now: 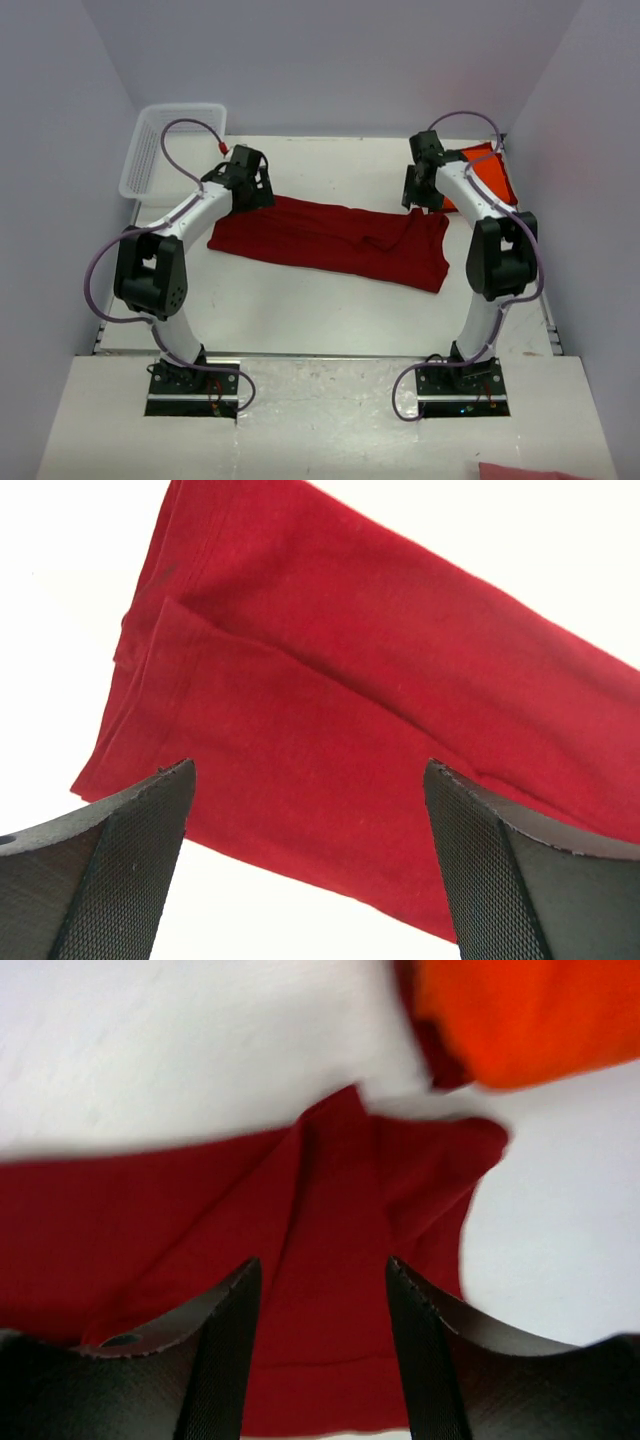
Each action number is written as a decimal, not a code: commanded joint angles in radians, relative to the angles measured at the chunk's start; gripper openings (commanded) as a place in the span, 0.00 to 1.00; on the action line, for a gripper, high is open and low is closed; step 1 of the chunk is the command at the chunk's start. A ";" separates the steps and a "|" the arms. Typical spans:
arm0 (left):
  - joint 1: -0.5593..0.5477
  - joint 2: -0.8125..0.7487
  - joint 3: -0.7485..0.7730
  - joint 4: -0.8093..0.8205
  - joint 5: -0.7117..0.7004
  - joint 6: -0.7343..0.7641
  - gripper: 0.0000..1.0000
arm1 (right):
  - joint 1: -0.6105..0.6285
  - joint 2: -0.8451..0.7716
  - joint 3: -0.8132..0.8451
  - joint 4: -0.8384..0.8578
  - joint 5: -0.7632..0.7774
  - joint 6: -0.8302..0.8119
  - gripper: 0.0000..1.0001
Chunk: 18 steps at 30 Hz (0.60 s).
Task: Fold and stack the t-shirts
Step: Fold the other side of the tshirt into a rectangle
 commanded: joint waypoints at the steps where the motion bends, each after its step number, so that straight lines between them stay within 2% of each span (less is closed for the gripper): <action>1: 0.006 0.053 0.072 0.010 -0.022 0.021 0.95 | 0.054 -0.139 -0.131 0.100 -0.231 -0.026 0.53; 2: 0.006 0.063 0.083 -0.001 -0.019 0.018 0.95 | 0.056 -0.144 -0.144 0.106 -0.315 -0.018 0.53; 4: 0.004 0.074 0.100 -0.015 0.005 0.020 0.95 | 0.074 -0.153 -0.187 0.132 -0.355 -0.004 0.52; 10: 0.004 0.004 0.060 0.003 0.027 0.040 0.95 | 0.103 -0.162 -0.288 0.195 -0.417 0.025 0.50; 12: 0.004 -0.015 0.054 0.002 0.042 0.044 0.95 | 0.105 -0.162 -0.328 0.233 -0.427 0.041 0.47; 18: 0.004 -0.096 0.017 0.003 0.045 0.063 0.95 | 0.105 -0.168 -0.392 0.293 -0.414 0.069 0.42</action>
